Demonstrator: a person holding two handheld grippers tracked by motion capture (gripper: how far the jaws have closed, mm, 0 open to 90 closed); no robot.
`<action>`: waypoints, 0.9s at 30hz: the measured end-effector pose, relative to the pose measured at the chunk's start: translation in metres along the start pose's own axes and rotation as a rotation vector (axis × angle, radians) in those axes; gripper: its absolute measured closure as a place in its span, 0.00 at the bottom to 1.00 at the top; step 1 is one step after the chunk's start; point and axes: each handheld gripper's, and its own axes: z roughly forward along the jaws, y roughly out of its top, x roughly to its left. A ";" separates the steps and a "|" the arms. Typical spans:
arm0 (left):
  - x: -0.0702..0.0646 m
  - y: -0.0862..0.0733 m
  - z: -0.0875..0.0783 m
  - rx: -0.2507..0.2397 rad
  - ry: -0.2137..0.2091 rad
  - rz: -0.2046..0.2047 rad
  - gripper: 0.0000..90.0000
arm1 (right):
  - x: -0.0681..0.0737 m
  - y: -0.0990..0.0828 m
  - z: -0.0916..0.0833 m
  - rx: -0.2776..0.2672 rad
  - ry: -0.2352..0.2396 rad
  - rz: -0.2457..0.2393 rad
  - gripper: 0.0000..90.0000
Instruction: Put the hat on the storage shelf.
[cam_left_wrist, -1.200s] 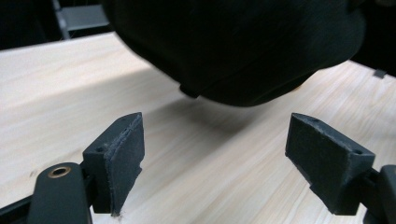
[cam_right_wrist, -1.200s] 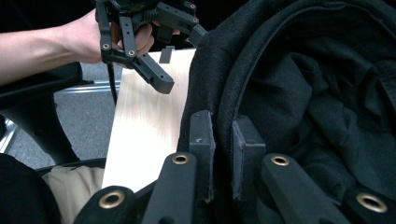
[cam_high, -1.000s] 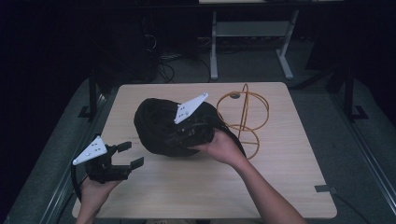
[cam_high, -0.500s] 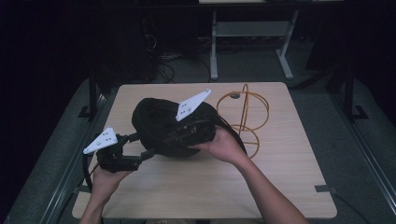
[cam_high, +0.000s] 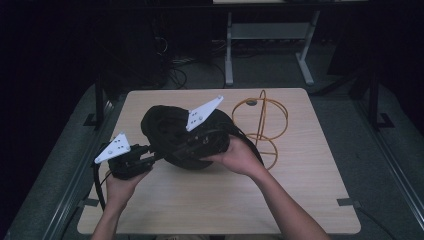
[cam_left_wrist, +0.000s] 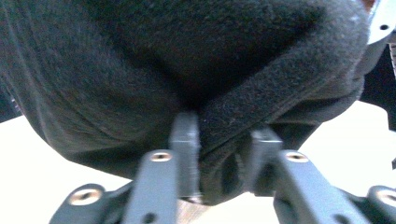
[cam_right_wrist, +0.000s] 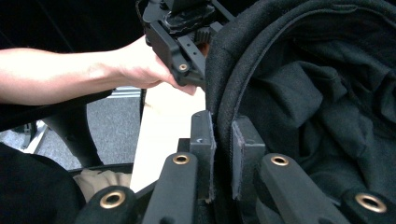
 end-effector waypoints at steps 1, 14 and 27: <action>0.000 0.001 0.001 0.002 -0.001 0.002 0.89 | 0.000 -0.001 0.000 -0.003 -0.003 0.003 0.90; -0.004 0.017 -0.001 0.035 0.014 0.031 0.94 | -0.013 -0.020 -0.008 -0.067 -0.012 0.087 0.86; -0.003 0.056 -0.013 0.062 0.026 0.101 0.95 | -0.006 -0.024 -0.009 -0.104 -0.017 0.074 0.74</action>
